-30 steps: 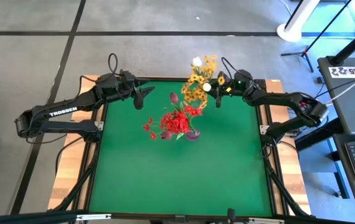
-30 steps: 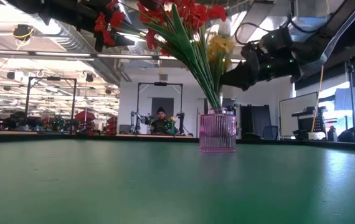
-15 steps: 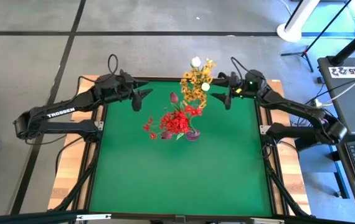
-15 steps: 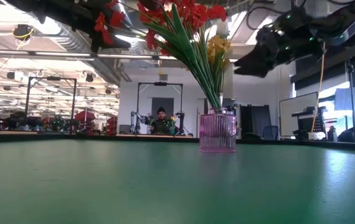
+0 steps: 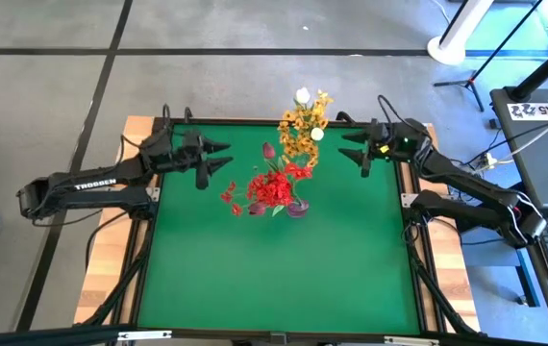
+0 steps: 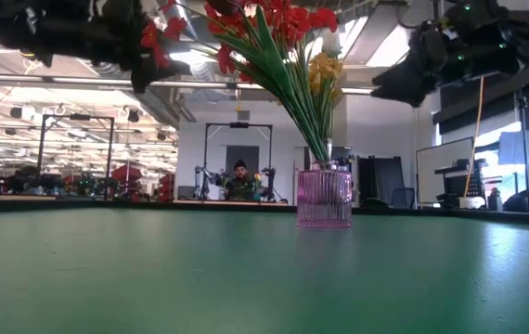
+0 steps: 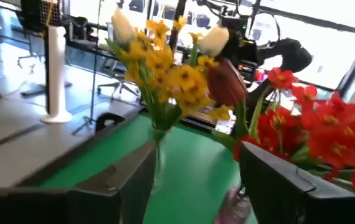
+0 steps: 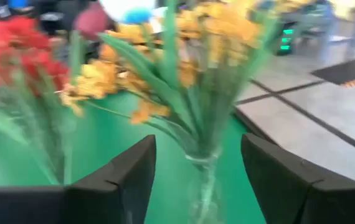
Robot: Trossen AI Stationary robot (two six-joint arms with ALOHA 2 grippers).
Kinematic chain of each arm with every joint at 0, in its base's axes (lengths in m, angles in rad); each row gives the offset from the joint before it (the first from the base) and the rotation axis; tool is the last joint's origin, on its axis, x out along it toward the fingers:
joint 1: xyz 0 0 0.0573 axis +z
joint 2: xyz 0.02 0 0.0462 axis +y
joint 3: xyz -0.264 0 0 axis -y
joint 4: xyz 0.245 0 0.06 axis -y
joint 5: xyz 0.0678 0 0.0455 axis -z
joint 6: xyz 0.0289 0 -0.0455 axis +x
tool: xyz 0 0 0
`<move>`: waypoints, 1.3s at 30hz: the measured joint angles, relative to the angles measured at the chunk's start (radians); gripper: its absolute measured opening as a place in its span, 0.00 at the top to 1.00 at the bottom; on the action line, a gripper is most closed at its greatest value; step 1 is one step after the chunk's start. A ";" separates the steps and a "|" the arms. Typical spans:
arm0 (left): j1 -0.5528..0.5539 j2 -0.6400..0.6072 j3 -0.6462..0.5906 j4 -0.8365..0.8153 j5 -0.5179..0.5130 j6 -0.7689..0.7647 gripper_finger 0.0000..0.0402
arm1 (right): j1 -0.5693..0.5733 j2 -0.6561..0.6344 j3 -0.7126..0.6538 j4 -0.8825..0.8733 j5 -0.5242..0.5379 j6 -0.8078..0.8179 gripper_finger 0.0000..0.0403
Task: Sort flowers into vase by color
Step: Return to Home Position
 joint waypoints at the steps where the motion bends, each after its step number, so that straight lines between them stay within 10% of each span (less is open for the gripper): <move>1: -0.012 -0.001 -0.025 0.035 -0.001 -0.017 0.45 | 0.000 -0.017 -0.021 0.013 0.029 0.023 0.43; 16: -0.171 -0.258 -0.045 -0.145 -0.086 0.034 0.45 | 0.112 -0.542 -0.126 -0.096 0.150 0.134 0.71; 28: -0.216 -0.278 -0.044 -0.123 -0.084 -0.068 0.45 | 0.163 -0.587 -0.132 -0.234 0.076 0.111 0.71; 39: -0.260 -0.301 -0.242 -0.003 0.006 0.184 0.45 | 0.163 -0.634 -0.275 -0.150 0.003 0.028 0.71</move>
